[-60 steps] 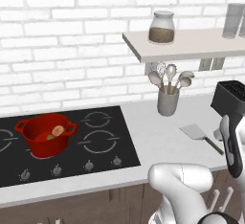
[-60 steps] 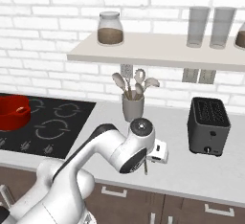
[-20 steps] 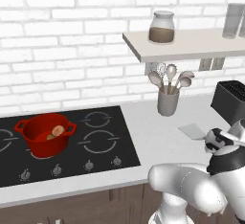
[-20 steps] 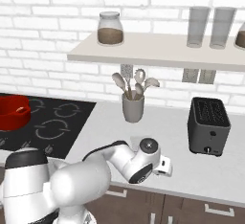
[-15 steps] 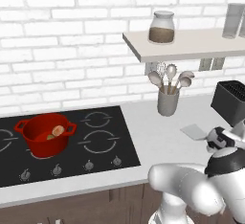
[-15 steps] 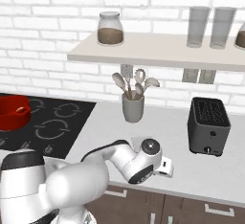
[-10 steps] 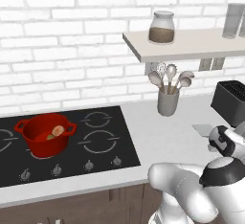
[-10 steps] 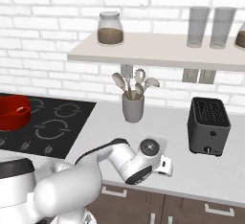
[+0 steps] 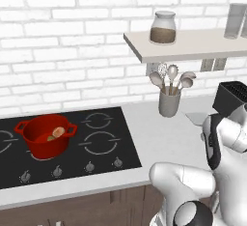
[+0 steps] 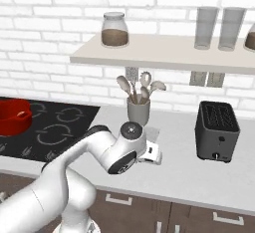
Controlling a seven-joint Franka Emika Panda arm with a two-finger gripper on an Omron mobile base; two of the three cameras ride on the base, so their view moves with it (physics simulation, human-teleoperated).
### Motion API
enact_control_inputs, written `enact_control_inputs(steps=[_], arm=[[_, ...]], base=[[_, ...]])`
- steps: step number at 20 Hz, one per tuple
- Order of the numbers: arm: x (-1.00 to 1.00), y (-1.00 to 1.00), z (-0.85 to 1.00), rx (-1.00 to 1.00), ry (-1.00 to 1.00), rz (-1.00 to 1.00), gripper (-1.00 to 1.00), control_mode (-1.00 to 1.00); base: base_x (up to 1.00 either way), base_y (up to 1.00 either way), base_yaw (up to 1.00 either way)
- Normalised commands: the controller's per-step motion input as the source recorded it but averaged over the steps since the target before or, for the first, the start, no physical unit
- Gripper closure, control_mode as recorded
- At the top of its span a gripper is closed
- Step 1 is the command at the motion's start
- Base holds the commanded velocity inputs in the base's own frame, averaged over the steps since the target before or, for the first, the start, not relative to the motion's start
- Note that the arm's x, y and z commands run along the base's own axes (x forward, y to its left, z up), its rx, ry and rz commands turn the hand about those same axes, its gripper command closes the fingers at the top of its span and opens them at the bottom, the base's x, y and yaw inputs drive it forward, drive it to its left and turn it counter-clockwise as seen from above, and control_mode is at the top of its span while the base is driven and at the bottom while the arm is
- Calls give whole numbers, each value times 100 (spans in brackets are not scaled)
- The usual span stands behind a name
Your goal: Put the onion and potato in the pot. Retrieve the spatula and lightly stir the vegetables in the pot.
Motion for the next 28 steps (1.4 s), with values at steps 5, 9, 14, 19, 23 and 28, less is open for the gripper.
enact_control_inputs(steps=[5, 9, 14, 19, 23, 28], arm=[[-19, 97, 100, -1, 9, 0, 100, -100], [-25, 95, 97, -1, 11, 0, 100, -100], [-30, 74, 65, 0, 14, 0, 100, -100], [-22, 30, 25, 0, 7, 0, 100, 100], [0, 0, 0, 0, 0, 0, 100, 100], [0, 0, 0, 0, 0, 0, 100, 100]], base=[[0, 0, 0], [0, 0, 0], [0, 0, 0], [-13, 11, 0], [-66, 94, 3], [-4, 100, 1]])
